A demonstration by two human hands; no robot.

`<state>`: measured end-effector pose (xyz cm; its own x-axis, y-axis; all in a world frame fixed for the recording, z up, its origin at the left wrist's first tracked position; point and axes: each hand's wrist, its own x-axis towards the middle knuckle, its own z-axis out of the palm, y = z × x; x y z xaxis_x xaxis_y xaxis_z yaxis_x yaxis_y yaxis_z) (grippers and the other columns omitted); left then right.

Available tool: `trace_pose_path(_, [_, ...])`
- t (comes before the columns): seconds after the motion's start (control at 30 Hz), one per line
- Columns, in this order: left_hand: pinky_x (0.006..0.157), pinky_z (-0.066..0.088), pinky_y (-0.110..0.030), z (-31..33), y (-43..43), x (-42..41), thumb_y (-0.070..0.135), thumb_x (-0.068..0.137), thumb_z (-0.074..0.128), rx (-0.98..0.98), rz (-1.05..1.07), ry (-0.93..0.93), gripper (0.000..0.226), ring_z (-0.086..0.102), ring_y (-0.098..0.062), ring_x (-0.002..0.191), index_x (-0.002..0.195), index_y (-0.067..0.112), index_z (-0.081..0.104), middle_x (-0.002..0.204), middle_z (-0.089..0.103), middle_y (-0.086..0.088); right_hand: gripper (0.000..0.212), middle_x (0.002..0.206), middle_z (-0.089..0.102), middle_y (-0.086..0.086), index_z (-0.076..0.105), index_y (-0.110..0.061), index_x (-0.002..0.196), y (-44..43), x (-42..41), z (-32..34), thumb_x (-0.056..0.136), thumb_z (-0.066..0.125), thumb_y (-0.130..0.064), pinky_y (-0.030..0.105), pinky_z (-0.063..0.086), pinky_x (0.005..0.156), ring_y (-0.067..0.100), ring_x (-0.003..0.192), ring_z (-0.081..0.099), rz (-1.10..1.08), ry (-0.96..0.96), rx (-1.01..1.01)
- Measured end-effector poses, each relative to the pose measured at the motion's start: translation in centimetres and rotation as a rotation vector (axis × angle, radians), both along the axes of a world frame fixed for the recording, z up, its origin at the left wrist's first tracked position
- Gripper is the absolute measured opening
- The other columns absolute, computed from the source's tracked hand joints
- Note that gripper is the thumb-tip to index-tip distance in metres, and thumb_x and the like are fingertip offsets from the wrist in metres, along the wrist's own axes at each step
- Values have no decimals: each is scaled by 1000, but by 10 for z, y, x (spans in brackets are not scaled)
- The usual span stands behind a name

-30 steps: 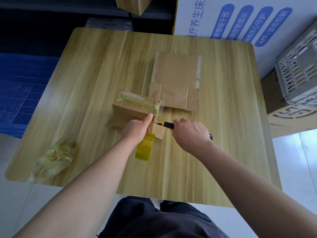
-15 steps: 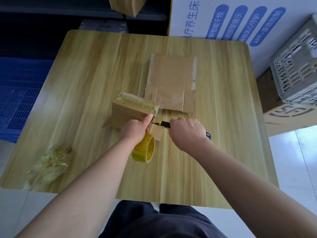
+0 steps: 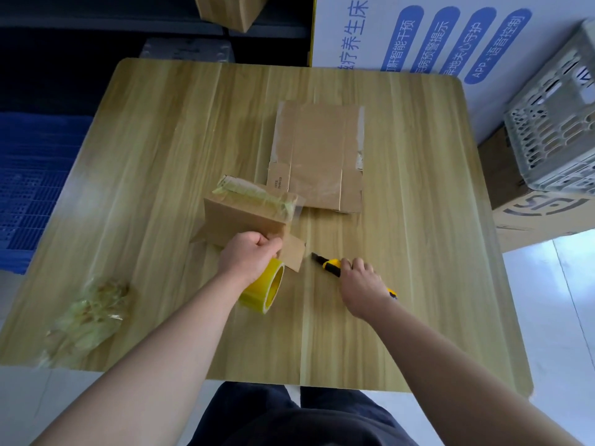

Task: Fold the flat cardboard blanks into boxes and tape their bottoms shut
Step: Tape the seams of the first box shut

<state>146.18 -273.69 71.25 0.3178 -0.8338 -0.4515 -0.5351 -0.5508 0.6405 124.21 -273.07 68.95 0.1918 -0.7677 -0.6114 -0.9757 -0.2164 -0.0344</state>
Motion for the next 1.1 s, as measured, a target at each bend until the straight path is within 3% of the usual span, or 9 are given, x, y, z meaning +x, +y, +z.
trace_pose_path(0.1, [78, 53, -37, -2, 1, 1, 51, 67, 63, 6, -3, -31, 36, 65, -23, 78, 64, 15, 66, 70, 70, 5, 56, 137, 38, 13, 21, -9, 147, 2, 3, -6, 96, 42, -11, 38, 39, 95, 33, 118, 44, -67, -33, -46])
trace_pose_path(0.23, [73, 51, -35, 2, 6, -1, 43, 82, 66, -6, -61, -132, 28, 63, -23, 77, 70, 18, 62, 74, 66, 5, 50, 159, 20, 7, 28, -20, 151, -15, 32, 20, 102, 39, -21, 40, 30, 109, 30, 137, 30, -101, -653, -276])
trace_pose_path(0.3, [68, 49, -32, 4, 7, -4, 43, 83, 66, -9, -77, -188, 25, 62, -24, 76, 74, 19, 63, 73, 65, 6, 46, 160, 22, 2, 35, -26, 149, -27, 49, 33, 103, 38, -22, 39, 22, 113, 27, 143, 24, 10, -759, -372])
trace_pose_path(0.47, [58, 39, -27, -4, 25, 0, 37, 80, 68, 26, -158, -325, 22, 63, -24, 74, 66, 23, 56, 67, 61, 7, 43, 156, 32, -6, 42, -30, 145, -38, 61, 32, 104, 32, -20, 36, 7, 117, 24, 148, 13, 165, -627, -302])
trace_pose_path(0.6, [58, 44, -29, -12, 44, 12, 23, 70, 74, -23, -63, -194, 25, 58, -22, 63, 58, 23, 52, 59, 57, 8, 43, 156, 32, -7, 41, -32, 145, -35, 63, 30, 104, 32, -20, 37, 7, 118, 22, 149, 13, 157, -624, -311])
trace_pose_path(0.77, [61, 41, -29, -7, 58, 23, 9, 62, 77, -111, -28, -144, 36, 53, -20, 64, 58, 22, 44, 78, 50, 2, 43, 156, 30, -8, 42, -33, 144, -27, 67, 32, 105, 32, -20, 38, 8, 119, 21, 149, 12, 134, -618, -298])
trace_pose_path(1.0, [77, 45, -31, -6, 66, 32, 11, 69, 77, -71, -124, -192, 28, 50, -21, 74, 79, 13, 50, 100, 42, -3, 42, 155, 34, -7, 45, -32, 142, -18, 68, 27, 104, 33, -18, 39, 12, 119, 22, 148, 16, 118, -659, -307])
trace_pose_path(1.1, [72, 45, -36, -6, 69, 34, 15, 74, 74, -23, -192, -265, 34, 51, -27, 78, 93, 11, 46, 102, 40, -5, 41, 153, 38, -6, 49, -31, 139, -15, 68, 28, 104, 34, -18, 41, 14, 119, 23, 148, 18, 115, -671, -317])
